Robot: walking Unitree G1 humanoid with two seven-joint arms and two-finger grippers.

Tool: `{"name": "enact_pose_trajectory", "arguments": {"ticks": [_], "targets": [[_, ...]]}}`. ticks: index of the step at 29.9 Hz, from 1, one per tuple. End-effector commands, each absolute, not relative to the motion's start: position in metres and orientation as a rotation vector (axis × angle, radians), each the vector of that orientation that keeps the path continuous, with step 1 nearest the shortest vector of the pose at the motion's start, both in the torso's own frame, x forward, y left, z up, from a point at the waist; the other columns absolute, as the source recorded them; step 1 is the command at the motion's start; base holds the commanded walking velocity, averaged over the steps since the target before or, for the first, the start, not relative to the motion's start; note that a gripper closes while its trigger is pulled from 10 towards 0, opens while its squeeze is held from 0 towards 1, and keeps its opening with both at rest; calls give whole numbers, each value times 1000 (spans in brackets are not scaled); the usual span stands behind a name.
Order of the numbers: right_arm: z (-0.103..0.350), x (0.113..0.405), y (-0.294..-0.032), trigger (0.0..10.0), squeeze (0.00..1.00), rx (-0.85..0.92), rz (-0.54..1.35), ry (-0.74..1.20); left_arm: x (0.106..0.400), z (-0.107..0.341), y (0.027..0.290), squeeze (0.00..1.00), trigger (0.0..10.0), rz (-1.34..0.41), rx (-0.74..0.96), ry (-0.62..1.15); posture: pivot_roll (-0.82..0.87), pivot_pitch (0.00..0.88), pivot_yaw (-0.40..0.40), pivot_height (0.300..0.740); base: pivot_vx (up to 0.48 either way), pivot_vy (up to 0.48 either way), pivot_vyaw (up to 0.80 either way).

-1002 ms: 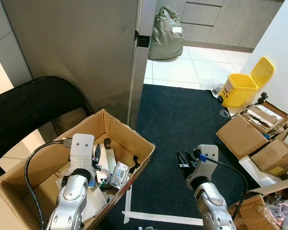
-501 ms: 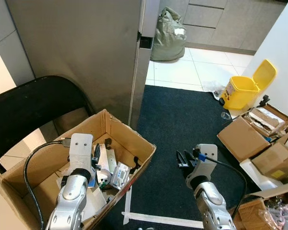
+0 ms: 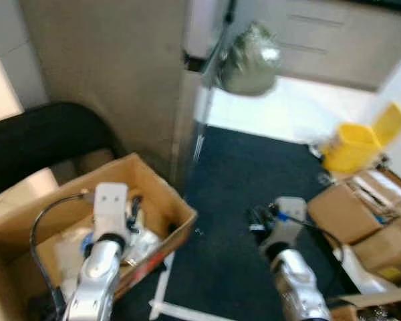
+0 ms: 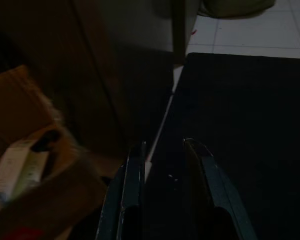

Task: Picking trash to rubbish bin

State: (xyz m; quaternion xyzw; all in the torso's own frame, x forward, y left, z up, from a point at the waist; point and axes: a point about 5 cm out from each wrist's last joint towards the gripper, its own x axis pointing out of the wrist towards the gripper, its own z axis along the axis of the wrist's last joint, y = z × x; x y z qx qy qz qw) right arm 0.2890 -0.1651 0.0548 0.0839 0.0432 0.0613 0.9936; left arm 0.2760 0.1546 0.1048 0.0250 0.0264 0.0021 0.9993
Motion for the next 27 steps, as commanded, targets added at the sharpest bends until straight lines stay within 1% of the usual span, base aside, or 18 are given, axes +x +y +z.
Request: {"name": "enact_pose_trajectory", "arguments": {"ticks": [1, 18, 22, 27], "targets": [[50, 287, -170, 10000, 0, 162, 109, 115, 272, 98, 154, 0, 10000, 13, 36, 81, 1, 126, -61, 740, 0, 0, 0], [49, 286, -169, 10000, 0, 160, 112, 117, 271, 97, 154, 0, 10000, 18, 29, 82, -2, 129, -63, 740, 0, 0, 0], [48, 286, -169, 10000, 0, 162, 114, 129, 271, 96, 153, 0, 10000, 10, 49, 83, -3, 128, -63, 740, 0, 0, 0], [45, 284, -171, 10000, 0, 161, 94, 143, 271, 95, 151, 0, 10000, -4, 61, 85, -12, 126, -59, 740, 0, 0, -800]]}}
